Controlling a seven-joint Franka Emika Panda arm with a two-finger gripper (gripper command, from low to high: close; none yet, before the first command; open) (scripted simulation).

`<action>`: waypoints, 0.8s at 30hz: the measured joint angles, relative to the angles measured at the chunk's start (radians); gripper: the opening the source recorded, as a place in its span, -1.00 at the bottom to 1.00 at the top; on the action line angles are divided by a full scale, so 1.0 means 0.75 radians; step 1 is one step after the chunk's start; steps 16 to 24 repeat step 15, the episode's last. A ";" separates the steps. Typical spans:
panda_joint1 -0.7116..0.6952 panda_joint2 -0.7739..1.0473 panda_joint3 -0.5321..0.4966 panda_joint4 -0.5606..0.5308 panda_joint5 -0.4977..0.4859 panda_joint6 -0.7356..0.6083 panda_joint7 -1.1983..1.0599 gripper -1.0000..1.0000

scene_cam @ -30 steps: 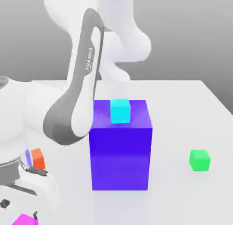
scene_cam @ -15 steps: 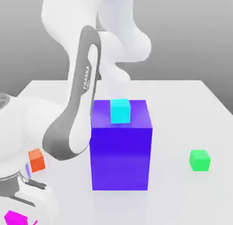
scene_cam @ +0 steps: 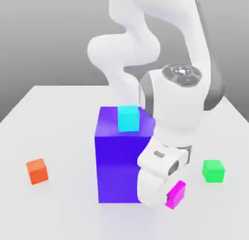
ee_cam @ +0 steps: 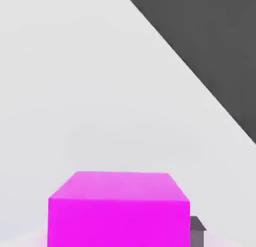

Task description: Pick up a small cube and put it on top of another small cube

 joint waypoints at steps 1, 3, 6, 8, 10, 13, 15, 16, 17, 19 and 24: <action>0.042 -0.029 0.032 -0.032 -0.006 0.006 -0.054 -1.00; 0.151 -0.090 0.092 -0.098 -0.012 0.019 -0.171 -1.00; 0.341 -0.169 0.160 -0.196 -0.016 0.056 -0.364 -1.00; 0.454 -0.141 0.186 -0.249 -0.050 0.150 -0.467 -1.00; 0.459 -0.061 0.146 -0.261 -0.097 0.246 -0.473 -1.00; 0.463 0.018 0.114 -0.261 -0.145 0.325 -0.448 1.00; 0.463 0.018 0.114 -0.261 -0.145 0.325 -0.448 1.00; 0.463 0.018 0.114 -0.261 -0.145 0.325 -0.448 1.00; 0.463 0.018 0.114 -0.261 -0.145 0.325 -0.448 1.00; 0.463 0.018 0.114 -0.261 -0.145 0.325 -0.448 1.00; 0.463 0.018 0.114 -0.261 -0.145 0.325 -0.448 1.00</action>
